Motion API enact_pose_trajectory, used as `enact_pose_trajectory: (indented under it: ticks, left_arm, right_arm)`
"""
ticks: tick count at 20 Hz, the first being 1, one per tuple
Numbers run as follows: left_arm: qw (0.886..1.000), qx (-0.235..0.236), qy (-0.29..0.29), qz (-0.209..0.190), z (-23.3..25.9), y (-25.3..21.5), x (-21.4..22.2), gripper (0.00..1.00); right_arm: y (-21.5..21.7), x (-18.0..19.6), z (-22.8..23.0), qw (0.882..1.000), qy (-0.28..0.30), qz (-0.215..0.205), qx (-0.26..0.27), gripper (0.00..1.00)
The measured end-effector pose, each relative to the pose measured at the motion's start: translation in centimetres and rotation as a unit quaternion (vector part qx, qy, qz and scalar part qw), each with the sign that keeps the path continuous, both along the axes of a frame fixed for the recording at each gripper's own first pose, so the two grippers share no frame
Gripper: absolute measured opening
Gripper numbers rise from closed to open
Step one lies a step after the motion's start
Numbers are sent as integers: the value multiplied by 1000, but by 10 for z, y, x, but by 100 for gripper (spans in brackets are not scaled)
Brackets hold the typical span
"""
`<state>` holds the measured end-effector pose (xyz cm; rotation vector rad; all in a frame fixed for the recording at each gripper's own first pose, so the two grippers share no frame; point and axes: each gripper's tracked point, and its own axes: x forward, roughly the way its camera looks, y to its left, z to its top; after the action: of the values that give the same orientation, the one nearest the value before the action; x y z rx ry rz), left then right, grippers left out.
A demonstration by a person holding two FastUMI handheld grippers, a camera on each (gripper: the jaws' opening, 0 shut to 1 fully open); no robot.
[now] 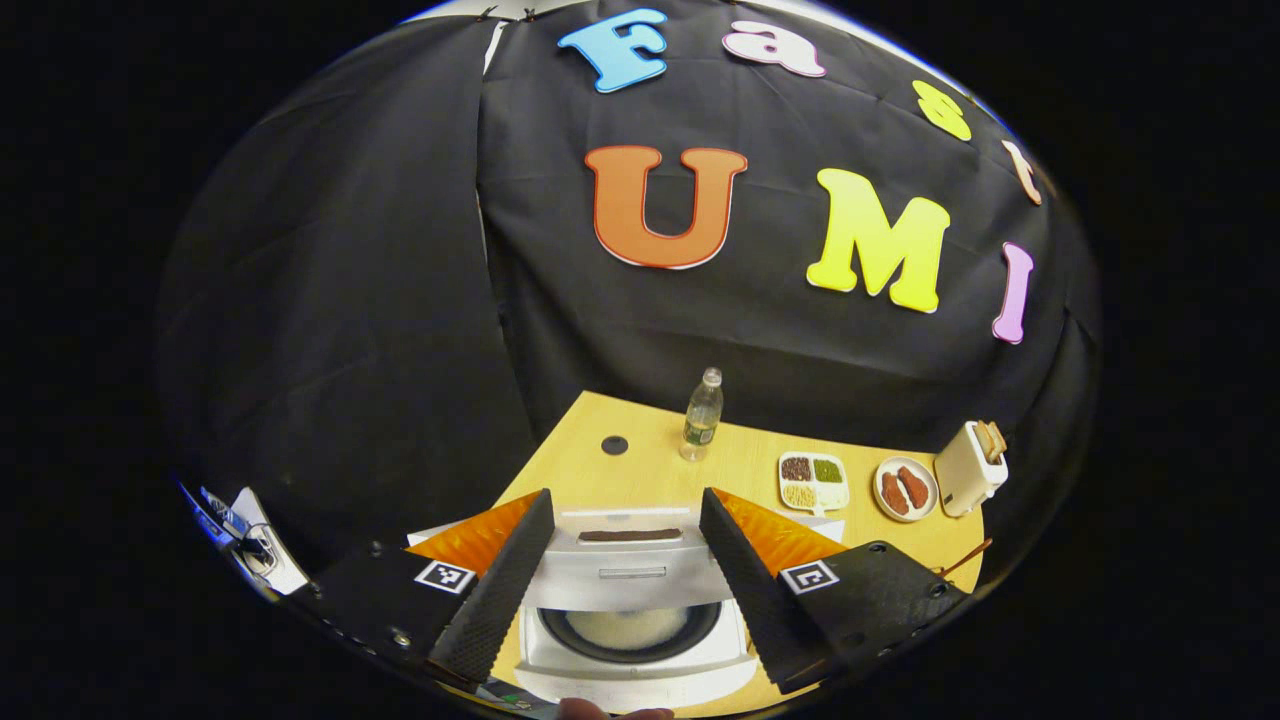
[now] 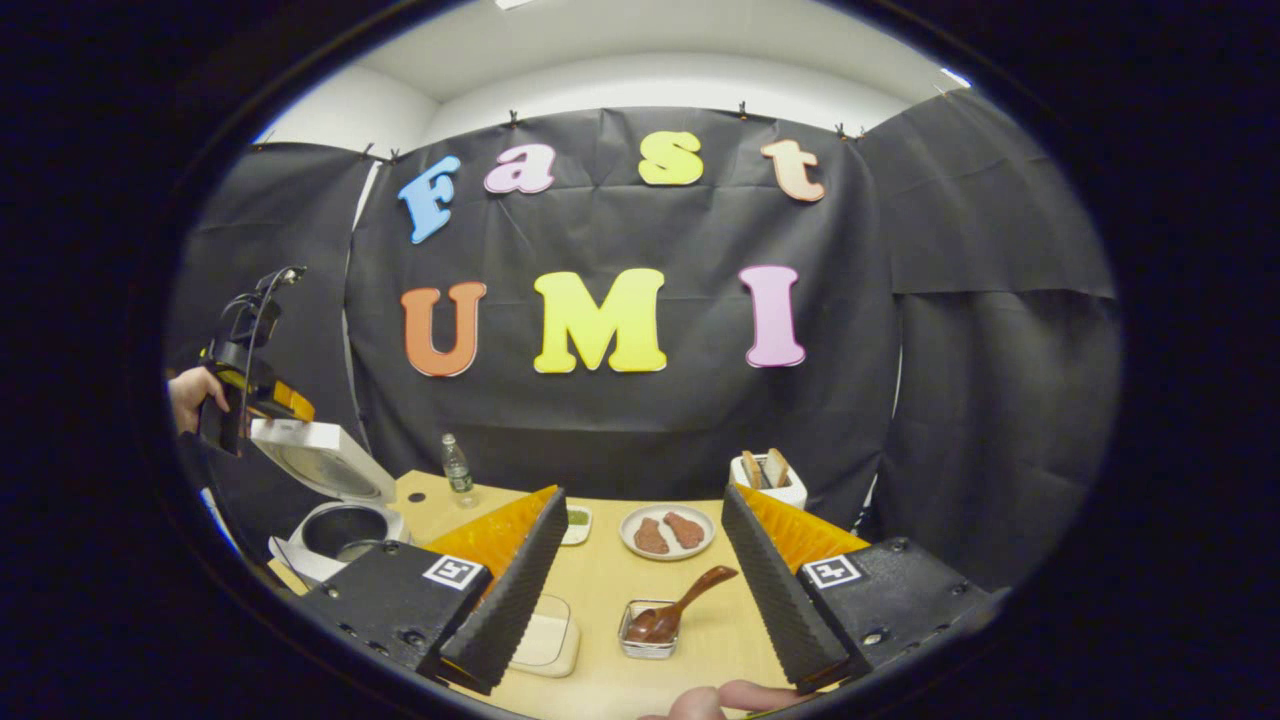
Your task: Close the left gripper, press the button to open the rice cooker; take a wooden spoon from the chopstick holder with the right hand, scoop a spoonful of rice and pour it into the rice cooker, then put the wooden spoon back into the chopstick holder.
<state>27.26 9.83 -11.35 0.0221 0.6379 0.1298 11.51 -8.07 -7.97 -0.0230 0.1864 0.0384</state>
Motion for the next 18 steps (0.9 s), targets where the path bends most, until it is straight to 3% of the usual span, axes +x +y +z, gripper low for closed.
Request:
enact_pose_trajectory:
  ticks: [5,8,18]
  left_arm:
    - [999,-11,40,19,-68,-9,-55,96]
    - [996,-40,68,38,-100,-16,-78,97]
    - [992,-33,114,38,-153,-14,-102,96]
  right_arm:
    - [15,-9,-25,999,35,22,16,100]
    - [20,-14,-37,998,55,32,19,100]
    - [15,-13,-39,997,59,37,26,99]
